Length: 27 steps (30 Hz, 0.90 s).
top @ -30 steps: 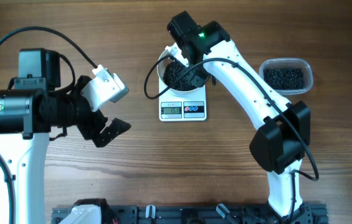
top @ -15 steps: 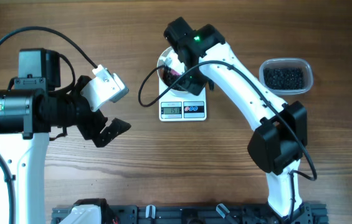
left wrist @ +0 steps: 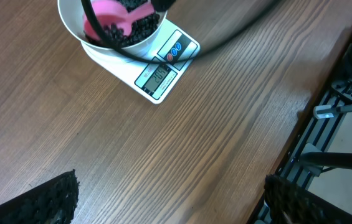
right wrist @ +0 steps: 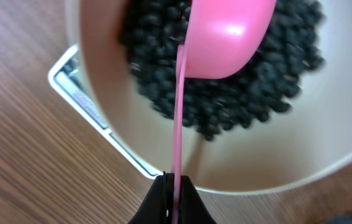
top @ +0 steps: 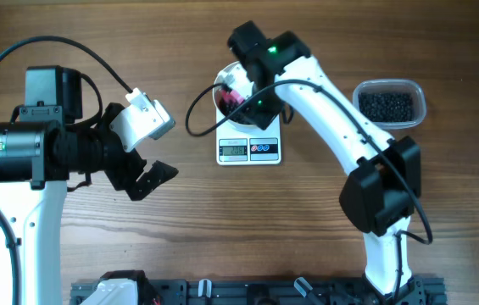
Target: Scoop item into bowl and weigh 150g on scale
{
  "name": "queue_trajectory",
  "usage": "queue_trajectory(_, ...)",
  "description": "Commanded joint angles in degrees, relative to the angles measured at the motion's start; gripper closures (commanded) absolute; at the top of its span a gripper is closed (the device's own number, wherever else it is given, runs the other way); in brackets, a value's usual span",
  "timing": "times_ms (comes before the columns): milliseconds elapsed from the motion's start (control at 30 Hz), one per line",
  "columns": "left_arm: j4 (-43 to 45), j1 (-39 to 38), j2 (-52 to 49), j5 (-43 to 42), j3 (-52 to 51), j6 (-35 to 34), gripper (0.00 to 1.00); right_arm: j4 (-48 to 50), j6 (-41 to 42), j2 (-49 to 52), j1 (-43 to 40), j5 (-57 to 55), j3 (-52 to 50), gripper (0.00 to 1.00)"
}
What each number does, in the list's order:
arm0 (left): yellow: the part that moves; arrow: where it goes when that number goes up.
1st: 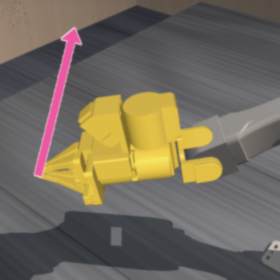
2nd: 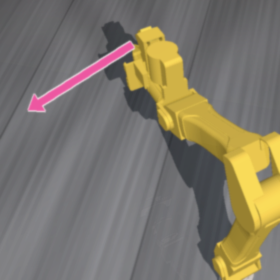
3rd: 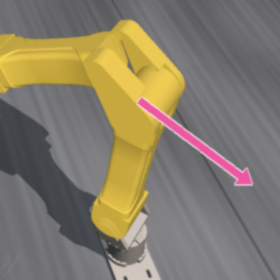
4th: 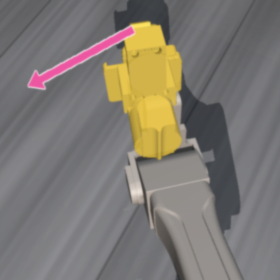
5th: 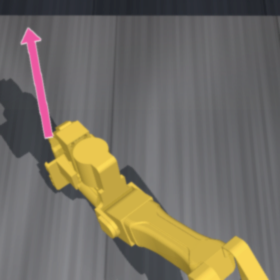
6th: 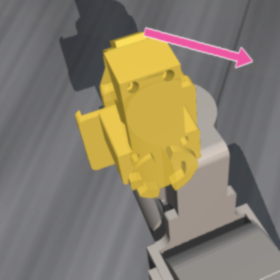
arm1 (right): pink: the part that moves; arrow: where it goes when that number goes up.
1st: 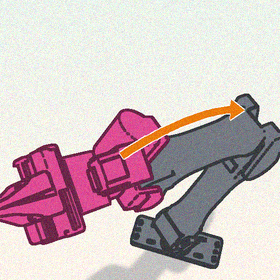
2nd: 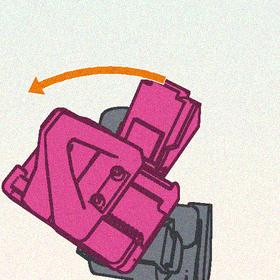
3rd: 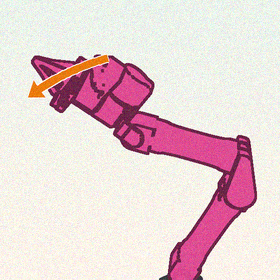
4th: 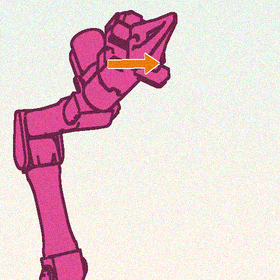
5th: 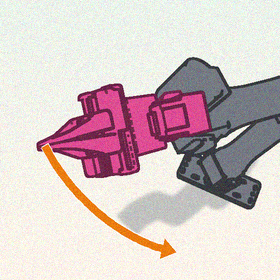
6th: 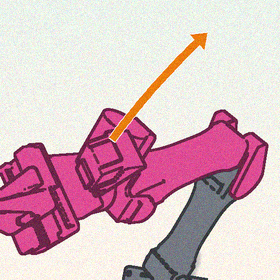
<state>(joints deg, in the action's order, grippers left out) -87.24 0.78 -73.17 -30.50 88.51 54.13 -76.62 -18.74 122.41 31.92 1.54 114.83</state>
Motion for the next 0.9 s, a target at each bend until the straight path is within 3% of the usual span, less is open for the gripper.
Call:
queue_trajectory(0,-0.07,0.31,0.57,-0.44,0.81,0.52,0.00,0.22,3.58,-2.32,-2.95,1.60,-0.35,0.96)
queue_trajectory(867,-0.07,0.31,0.57,-0.44,0.81,0.55,0.00,0.26,7.48,-10.45,-3.82,3.74,-0.31,0.96)
